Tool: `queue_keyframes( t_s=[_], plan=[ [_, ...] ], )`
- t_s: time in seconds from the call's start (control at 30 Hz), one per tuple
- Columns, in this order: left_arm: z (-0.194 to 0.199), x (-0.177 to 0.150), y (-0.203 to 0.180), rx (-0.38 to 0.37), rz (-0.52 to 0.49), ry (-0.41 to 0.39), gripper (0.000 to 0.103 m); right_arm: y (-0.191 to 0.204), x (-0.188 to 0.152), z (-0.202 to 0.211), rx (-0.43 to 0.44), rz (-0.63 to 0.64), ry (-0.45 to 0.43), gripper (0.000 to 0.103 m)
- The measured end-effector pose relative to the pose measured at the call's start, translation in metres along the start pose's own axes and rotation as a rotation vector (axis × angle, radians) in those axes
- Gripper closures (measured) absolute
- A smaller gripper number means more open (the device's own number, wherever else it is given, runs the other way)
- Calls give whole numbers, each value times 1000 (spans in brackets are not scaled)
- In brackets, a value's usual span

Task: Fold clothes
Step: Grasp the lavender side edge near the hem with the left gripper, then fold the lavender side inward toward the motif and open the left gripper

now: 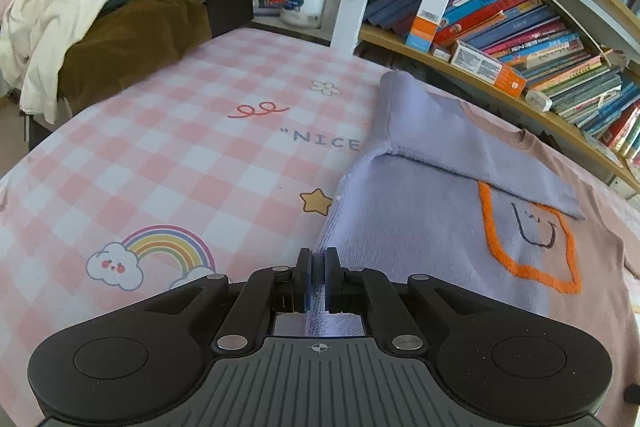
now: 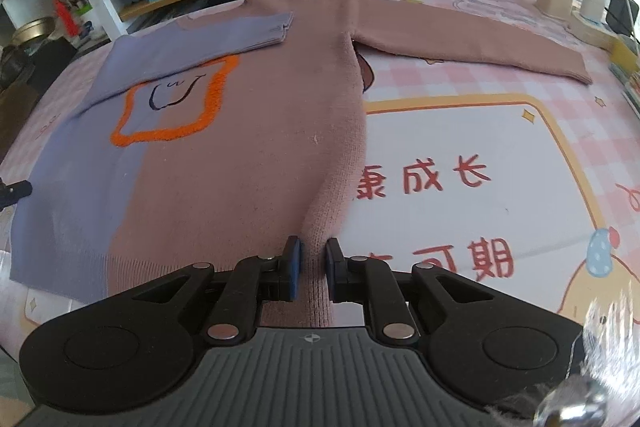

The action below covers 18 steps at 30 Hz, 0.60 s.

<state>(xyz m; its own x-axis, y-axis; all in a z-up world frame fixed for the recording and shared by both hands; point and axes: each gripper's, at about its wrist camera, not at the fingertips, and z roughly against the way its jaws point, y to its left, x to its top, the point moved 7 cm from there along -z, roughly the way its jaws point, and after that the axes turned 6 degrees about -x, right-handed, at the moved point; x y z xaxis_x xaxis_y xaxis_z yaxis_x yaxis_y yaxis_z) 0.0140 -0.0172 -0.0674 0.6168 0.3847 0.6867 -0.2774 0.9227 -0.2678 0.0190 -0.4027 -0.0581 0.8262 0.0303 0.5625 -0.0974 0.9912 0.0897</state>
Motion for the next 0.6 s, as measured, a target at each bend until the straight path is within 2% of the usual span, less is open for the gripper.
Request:
queue_keyframes(
  t_s=[0.2,0.27,0.47,0.5,0.53,0.6],
  plan=[
    [-4,-2,1,-5,4,16,98,-3,2,-2,-13,-14,4,91],
    [-5,-3,3,-5,6,24,94,-3,2,-2,-18,-12,5,91],
    [1,-2,5,-14,6,15,92,-2,2,1,-30,-26,-5,87],
    [3,-1,4,-13,2,11,91,-1,2,3,-34,-28,-11,83],
    [7,0,3,-11,-6,1,86,-1,2,5,-40,-29,-23,78],
    [14,1,1,-5,-20,-16,70,0,3,11,-52,-32,-49,56]
  ],
)
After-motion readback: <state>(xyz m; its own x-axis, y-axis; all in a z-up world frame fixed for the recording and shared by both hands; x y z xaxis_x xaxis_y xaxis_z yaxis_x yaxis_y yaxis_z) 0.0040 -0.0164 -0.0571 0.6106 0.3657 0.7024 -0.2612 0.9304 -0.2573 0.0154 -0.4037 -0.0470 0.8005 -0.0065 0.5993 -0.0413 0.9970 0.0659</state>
